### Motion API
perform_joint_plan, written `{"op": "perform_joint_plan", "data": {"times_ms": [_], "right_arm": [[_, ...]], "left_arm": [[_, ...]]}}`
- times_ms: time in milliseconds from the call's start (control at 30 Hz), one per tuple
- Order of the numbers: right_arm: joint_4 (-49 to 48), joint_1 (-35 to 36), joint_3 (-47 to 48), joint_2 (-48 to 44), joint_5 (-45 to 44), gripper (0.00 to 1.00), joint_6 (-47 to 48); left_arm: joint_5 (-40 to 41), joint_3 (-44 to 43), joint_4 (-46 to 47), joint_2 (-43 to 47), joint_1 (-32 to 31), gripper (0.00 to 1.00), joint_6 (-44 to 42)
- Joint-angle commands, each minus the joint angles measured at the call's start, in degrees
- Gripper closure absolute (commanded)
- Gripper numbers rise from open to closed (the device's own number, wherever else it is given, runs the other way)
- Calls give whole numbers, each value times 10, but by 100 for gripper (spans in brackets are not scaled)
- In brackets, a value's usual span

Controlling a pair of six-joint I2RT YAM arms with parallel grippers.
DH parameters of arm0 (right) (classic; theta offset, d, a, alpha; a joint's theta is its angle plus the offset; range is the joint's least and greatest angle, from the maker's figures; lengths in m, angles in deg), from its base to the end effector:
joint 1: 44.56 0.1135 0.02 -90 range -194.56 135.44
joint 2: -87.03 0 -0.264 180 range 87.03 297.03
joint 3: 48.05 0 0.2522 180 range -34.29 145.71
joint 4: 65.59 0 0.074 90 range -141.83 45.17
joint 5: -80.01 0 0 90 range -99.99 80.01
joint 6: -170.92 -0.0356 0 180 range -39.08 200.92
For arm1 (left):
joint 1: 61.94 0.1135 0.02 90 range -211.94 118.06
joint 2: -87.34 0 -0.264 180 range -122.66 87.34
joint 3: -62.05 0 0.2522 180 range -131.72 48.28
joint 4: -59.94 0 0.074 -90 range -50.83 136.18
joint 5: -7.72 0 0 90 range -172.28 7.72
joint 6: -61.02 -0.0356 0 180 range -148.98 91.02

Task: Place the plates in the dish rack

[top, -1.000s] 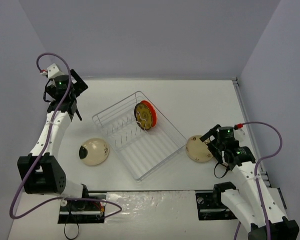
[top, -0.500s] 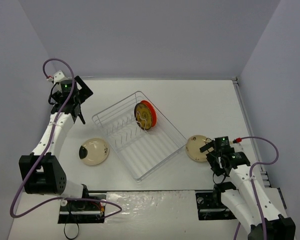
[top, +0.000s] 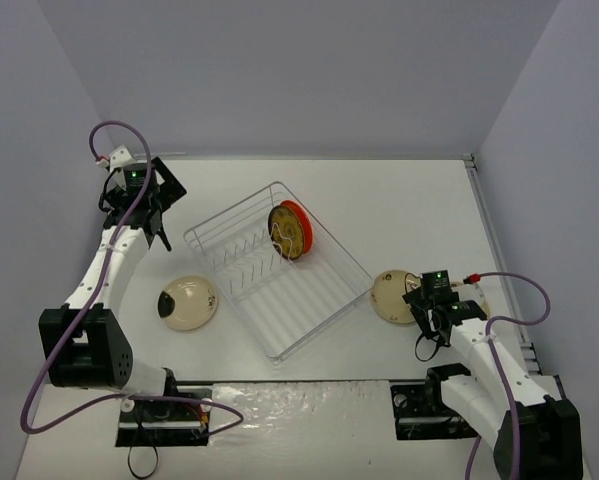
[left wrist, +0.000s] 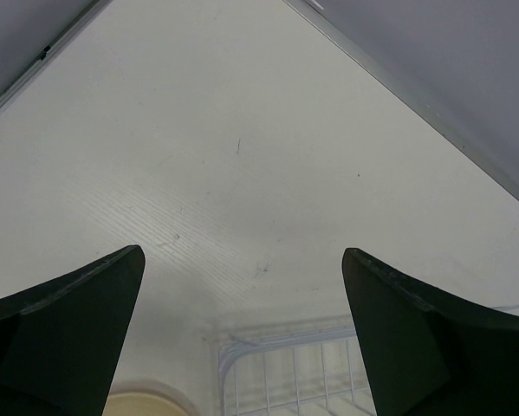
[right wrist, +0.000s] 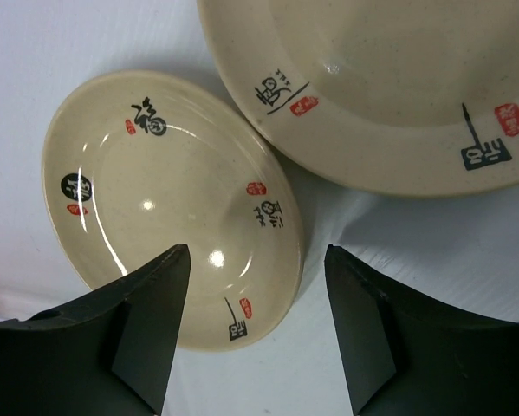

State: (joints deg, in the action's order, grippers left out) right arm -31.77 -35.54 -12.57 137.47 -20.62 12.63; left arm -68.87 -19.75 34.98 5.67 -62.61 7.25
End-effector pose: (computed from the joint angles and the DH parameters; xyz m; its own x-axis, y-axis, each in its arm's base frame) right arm 0.1663 0.0197 0.1699 -0.3064 0.8759 -0.3727 0.6776 0.4757 0.5609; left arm 0.3326 0.0044 0.3297 -0.2210 -0.5724 -0.7896 -0.4088 0.7895 -0.4578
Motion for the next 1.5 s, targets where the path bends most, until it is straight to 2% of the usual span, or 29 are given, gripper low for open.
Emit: {"op": "perform_joint_plan", "data": {"times_ms": [0,167,433,567,667,733,767,933,1167,1367,1467], "right_arm": [[-32,-4,-11,8,-51,42,-19],[-38,-5,-13,32,-48,44,-12],[-63,-7,-13,73,-46,64,-7],[-76,-7,-19,82,-35,69,-9],[-74,-7,-16,83,-34,80,-7],[-70,-7,-14,81,-38,96,-8],[-68,-7,-14,81,-40,100,-9],[-49,-7,6,78,-65,100,1],[-29,-3,152,68,-197,100,92],[-135,17,278,92,-257,100,255],[-201,89,351,122,-328,100,383]], "left_arm": [[14,-21,11,14,3,3,-7],[32,-11,5,29,3,3,-4],[58,11,8,57,3,3,1],[60,14,9,64,3,3,5],[52,17,13,70,3,3,9],[55,20,16,76,4,3,9],[57,22,16,79,3,3,9],[70,27,17,90,3,3,8],[69,25,21,93,3,3,5],[68,9,6,88,3,3,1],[63,-1,-18,87,3,3,6]]}}
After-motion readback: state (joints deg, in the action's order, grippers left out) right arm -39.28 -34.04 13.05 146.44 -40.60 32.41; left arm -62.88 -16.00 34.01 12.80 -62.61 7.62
